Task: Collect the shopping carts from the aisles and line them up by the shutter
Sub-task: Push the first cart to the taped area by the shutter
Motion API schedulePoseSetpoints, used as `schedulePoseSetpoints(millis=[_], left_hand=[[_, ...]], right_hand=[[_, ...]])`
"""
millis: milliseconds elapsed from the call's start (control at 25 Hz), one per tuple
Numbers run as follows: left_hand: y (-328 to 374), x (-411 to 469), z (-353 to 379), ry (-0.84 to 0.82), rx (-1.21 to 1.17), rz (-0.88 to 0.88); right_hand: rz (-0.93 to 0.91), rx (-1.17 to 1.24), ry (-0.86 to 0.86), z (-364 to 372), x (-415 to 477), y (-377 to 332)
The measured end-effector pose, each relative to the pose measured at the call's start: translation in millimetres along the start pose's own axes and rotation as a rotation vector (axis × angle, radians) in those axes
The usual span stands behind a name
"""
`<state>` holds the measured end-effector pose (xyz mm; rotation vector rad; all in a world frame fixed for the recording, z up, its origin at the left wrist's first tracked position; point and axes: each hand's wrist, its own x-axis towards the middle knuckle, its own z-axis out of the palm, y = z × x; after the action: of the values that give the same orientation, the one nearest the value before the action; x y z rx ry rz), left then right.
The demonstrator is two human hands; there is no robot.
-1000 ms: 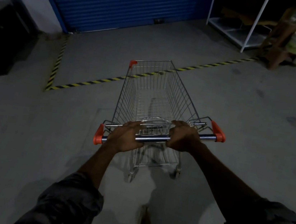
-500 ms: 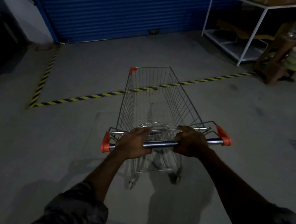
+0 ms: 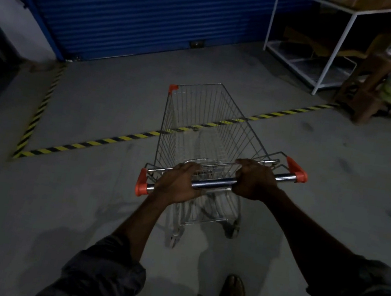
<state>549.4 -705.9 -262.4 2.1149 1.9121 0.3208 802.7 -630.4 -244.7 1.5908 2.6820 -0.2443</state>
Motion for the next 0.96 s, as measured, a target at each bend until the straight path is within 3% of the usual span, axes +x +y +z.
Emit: schedulePoseSetpoints(millis=[160, 520, 960], left_hand=[[12, 79, 1, 0.049, 0.019, -0.014], [28, 256, -3, -0.025, 0.097, -0.072], [-16, 472, -20, 0.031, 0.164, -0.05]], right_hand=[[-0.043, 0.004, 0.01, -6, 69, 57], [-0.16, -0.118, 0.013, -30, 220, 175], [-0.056, -0.1, 0.054, -59, 416, 242]])
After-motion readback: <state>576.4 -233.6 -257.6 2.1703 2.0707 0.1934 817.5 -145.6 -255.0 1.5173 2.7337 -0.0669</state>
